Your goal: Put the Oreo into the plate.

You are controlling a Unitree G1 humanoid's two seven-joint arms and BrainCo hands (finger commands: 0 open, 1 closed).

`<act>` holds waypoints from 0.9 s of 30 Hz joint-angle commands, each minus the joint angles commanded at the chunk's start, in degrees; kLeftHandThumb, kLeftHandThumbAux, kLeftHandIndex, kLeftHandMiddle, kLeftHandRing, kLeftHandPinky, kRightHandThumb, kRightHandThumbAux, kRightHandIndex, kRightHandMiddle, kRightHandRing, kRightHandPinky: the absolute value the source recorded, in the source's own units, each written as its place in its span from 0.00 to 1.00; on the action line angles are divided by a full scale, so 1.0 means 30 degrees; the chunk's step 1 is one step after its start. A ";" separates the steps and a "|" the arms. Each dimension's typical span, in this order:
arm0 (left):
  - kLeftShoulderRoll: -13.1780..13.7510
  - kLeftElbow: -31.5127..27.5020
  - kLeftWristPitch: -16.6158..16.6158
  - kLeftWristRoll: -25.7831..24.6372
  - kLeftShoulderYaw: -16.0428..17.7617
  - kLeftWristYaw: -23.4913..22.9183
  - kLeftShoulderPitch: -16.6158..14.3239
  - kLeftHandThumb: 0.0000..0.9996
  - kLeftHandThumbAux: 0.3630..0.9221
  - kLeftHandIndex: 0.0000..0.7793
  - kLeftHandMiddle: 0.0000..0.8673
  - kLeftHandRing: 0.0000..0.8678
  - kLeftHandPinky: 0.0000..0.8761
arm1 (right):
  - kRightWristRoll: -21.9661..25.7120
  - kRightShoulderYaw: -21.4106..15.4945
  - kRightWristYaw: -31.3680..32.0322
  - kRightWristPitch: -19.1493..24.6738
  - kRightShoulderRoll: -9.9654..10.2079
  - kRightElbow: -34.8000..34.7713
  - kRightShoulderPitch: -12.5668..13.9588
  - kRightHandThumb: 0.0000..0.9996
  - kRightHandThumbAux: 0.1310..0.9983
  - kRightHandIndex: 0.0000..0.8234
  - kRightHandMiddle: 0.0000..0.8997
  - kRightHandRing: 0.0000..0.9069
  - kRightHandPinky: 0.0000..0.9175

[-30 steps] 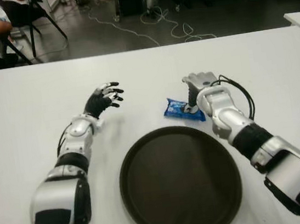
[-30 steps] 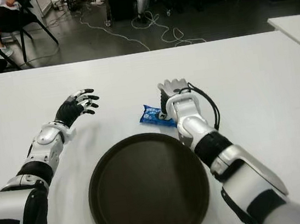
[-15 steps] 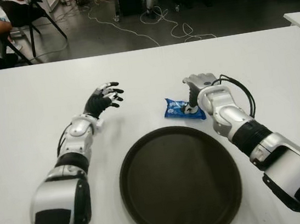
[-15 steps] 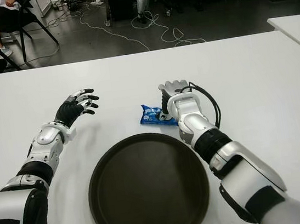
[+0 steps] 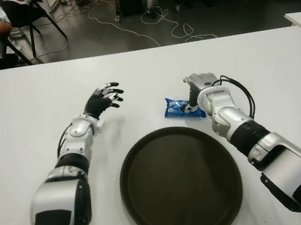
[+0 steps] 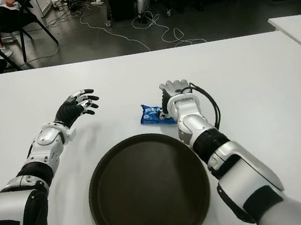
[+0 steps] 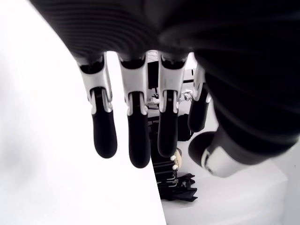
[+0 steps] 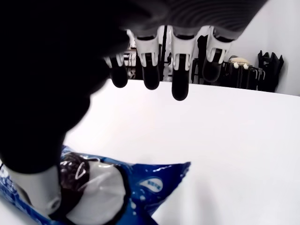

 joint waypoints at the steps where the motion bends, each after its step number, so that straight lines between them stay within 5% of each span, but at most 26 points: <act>1: -0.0008 0.0012 0.0026 -0.0004 0.0004 0.0014 -0.0010 0.48 0.55 0.29 0.39 0.44 0.49 | 0.0069 0.0002 -0.0089 -0.0015 0.0006 0.0076 -0.0029 0.00 0.67 0.15 0.16 0.17 0.14; 15: -0.0114 0.0080 0.0277 -0.0056 0.0050 0.0161 -0.0128 0.50 0.55 0.30 0.39 0.44 0.48 | 0.0855 0.0042 -0.1301 -0.0542 0.0025 0.1173 -0.0434 0.00 0.68 0.20 0.19 0.20 0.21; 27: -0.0164 0.0081 0.0330 -0.0072 0.0043 0.0236 -0.0175 0.50 0.55 0.31 0.39 0.44 0.48 | 0.1622 0.0150 -0.0238 -0.1027 0.0272 0.0754 -0.0151 0.00 0.67 0.21 0.20 0.22 0.24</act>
